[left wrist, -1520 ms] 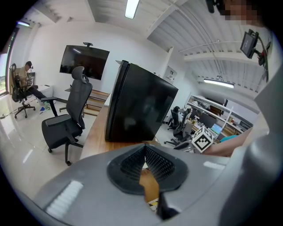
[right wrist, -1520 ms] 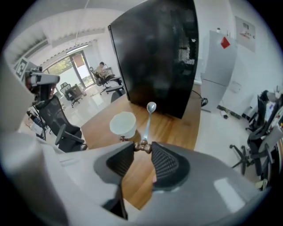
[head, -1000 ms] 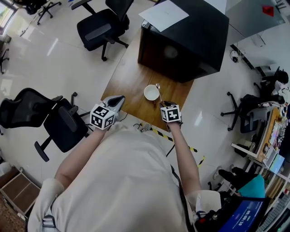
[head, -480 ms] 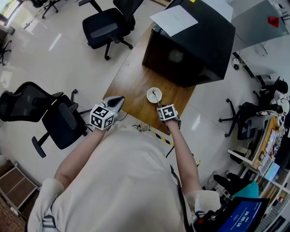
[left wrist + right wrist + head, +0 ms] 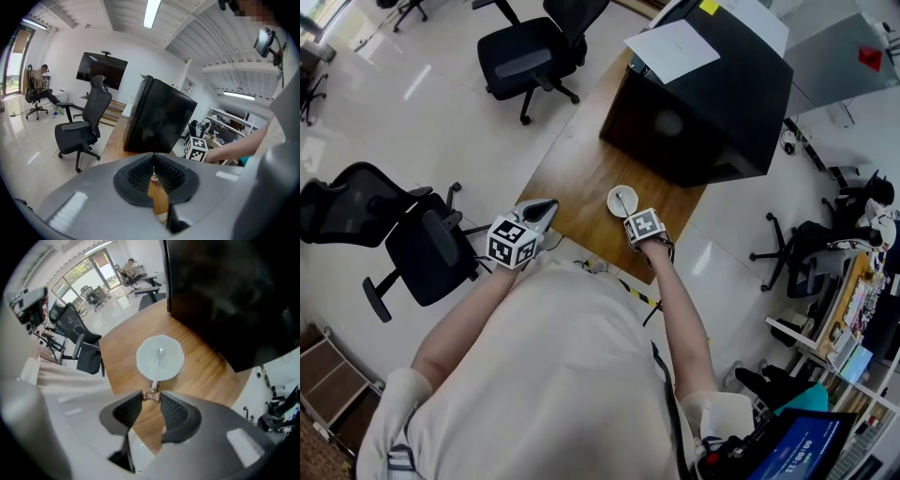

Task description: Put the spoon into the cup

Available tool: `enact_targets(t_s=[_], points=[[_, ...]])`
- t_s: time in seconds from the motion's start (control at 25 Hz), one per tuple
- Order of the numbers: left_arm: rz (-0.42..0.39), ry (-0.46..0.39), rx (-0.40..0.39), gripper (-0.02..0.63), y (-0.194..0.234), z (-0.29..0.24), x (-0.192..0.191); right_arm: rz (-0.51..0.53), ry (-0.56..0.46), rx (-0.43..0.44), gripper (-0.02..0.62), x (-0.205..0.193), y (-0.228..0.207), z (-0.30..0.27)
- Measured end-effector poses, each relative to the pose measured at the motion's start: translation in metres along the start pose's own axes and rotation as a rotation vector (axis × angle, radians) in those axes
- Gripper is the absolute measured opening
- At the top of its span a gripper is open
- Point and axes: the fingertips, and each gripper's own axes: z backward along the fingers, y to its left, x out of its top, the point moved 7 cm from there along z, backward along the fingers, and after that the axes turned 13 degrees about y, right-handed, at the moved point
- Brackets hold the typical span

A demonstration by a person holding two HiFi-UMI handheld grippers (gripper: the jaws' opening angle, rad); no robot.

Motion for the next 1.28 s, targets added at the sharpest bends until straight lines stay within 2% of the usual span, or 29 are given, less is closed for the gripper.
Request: enact_targets(t_s=[0.36, 1.0, 1.28], points=[[0.018, -0.008, 0.003, 0.003, 0.007, 0.006, -0.005, -0.029, 0.045, 0.008, 0.126, 0.007, -0.003, -0.006], [0.038, -0.015, -0.030, 0.003, 0.024, 0.009, -0.012, -0.149, 0.005, 0.068, 0.129, 0.012, -0.001, 0.003], [0.017, -0.018, -0.052, 0.003, 0.036, 0.013, -0.008, -0.204, -0.024, 0.053, 0.141, 0.013, -0.002, 0.007]])
